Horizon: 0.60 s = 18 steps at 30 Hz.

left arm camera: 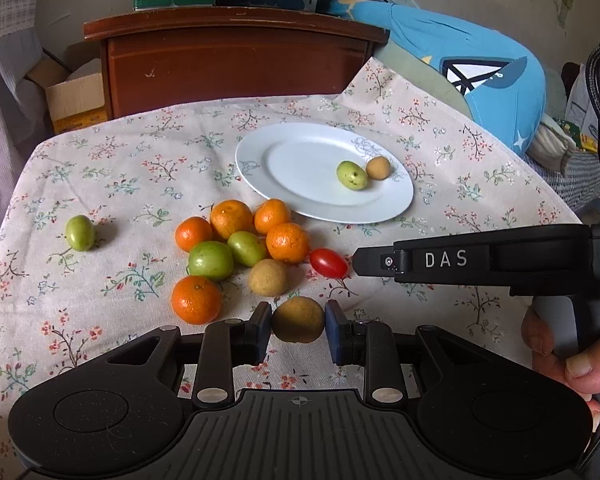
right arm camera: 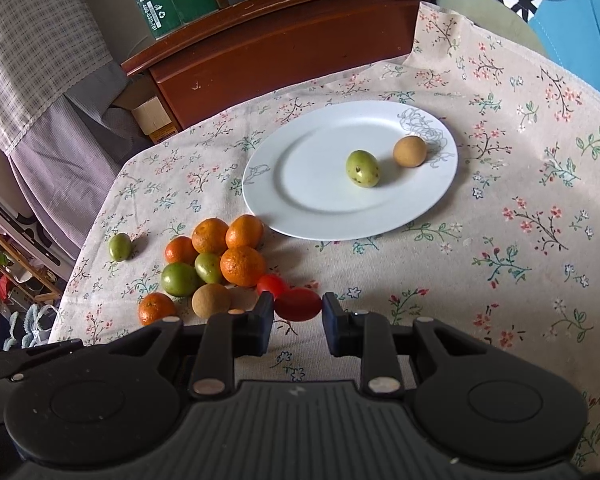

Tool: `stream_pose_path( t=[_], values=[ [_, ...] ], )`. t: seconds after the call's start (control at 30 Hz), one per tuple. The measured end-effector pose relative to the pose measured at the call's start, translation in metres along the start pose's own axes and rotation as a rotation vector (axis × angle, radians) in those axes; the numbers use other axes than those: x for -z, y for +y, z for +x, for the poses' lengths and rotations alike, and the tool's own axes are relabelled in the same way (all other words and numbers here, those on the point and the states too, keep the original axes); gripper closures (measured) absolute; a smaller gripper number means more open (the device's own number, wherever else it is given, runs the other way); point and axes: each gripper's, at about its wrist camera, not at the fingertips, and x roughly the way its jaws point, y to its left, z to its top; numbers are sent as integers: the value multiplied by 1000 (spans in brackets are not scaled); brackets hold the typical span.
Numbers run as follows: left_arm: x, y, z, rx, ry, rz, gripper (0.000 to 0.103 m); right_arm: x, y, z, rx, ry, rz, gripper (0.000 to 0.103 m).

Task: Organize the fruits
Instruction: 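Carry the tomato and brown fruit onto the white plate and open both grippers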

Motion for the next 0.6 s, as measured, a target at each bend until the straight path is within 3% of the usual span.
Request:
stream_pose_path(
  t=[0.6],
  values=[
    [-54,21,1,18,-85,-78,77,-33,-2,-17,-34,-105,5,77]
  ],
)
